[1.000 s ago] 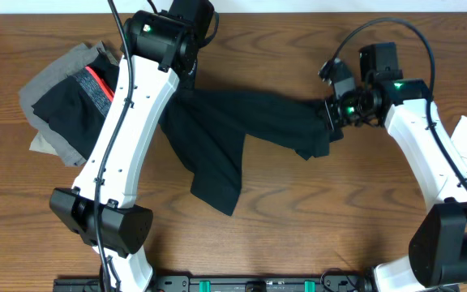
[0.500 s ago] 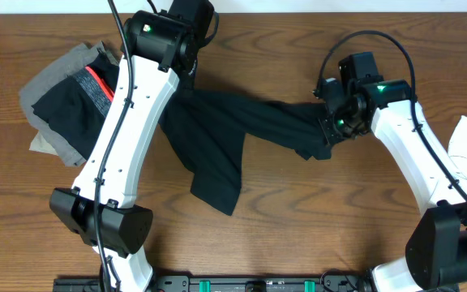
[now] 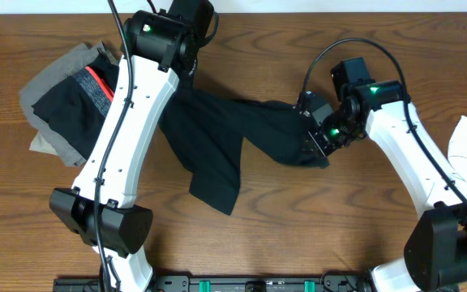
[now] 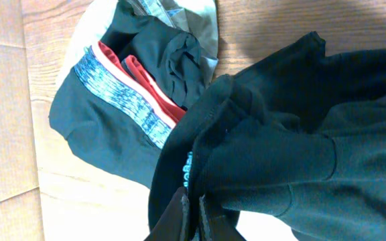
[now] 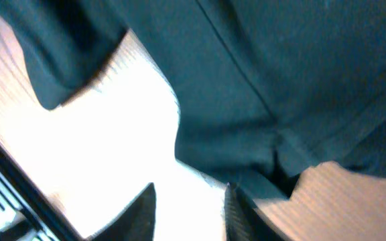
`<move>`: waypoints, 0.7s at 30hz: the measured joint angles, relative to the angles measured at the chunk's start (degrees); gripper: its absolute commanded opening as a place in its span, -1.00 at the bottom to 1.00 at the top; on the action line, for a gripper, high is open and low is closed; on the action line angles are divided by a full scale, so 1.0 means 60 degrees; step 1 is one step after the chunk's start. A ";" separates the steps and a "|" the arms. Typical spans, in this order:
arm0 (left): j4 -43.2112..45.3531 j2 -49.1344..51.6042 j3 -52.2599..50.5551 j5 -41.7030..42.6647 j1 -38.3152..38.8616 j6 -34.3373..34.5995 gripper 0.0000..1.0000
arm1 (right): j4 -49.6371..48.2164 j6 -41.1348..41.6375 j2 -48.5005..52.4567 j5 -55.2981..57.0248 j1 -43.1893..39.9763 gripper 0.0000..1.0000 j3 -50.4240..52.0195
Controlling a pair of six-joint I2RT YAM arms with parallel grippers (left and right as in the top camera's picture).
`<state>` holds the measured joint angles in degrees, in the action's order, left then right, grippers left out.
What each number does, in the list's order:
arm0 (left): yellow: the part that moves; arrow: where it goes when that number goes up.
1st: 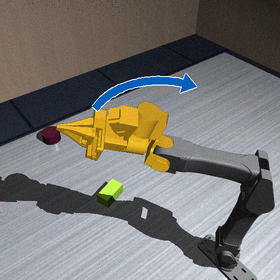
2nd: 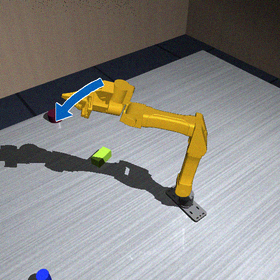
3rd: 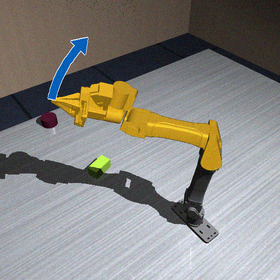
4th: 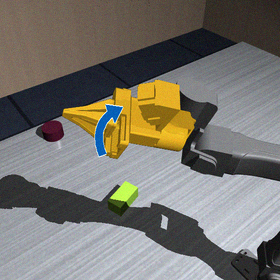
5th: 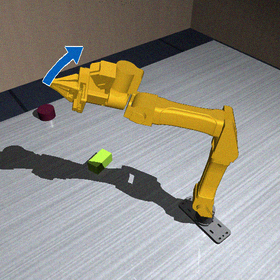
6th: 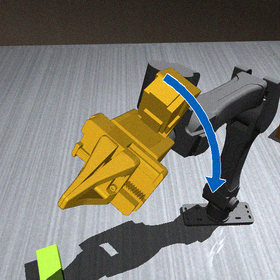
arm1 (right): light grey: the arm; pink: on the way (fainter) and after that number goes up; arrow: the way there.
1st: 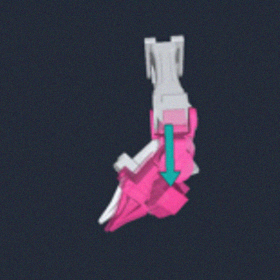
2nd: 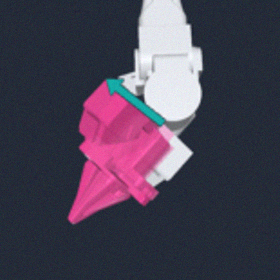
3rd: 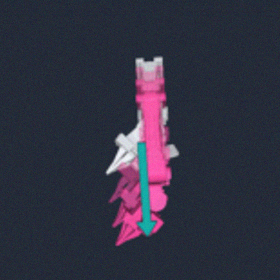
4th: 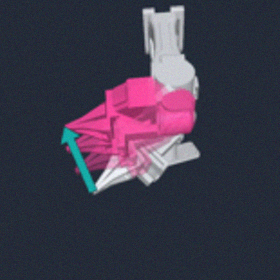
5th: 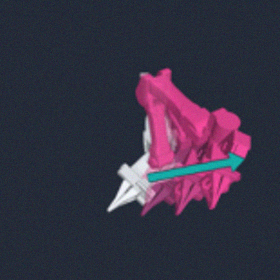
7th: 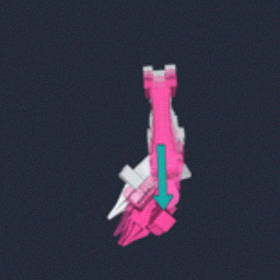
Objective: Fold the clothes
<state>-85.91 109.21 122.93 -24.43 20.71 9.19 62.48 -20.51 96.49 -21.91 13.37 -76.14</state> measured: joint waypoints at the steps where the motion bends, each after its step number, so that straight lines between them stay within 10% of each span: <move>1: 0.0000 0.0000 0.0000 0.0000 0.0000 0.0000 -0.88 | -0.0069 0.0080 0.0000 0.0091 0.0007 -0.13 0.0000; 21: 0.0149 0.0000 0.0000 0.0004 0.0000 0.0000 -0.85 | -0.1796 0.2149 0.1326 0.0754 -0.0499 -0.26 0.0976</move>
<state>-85.01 109.21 122.93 -24.40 20.71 9.19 51.70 -7.62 104.44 -17.39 10.37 -70.28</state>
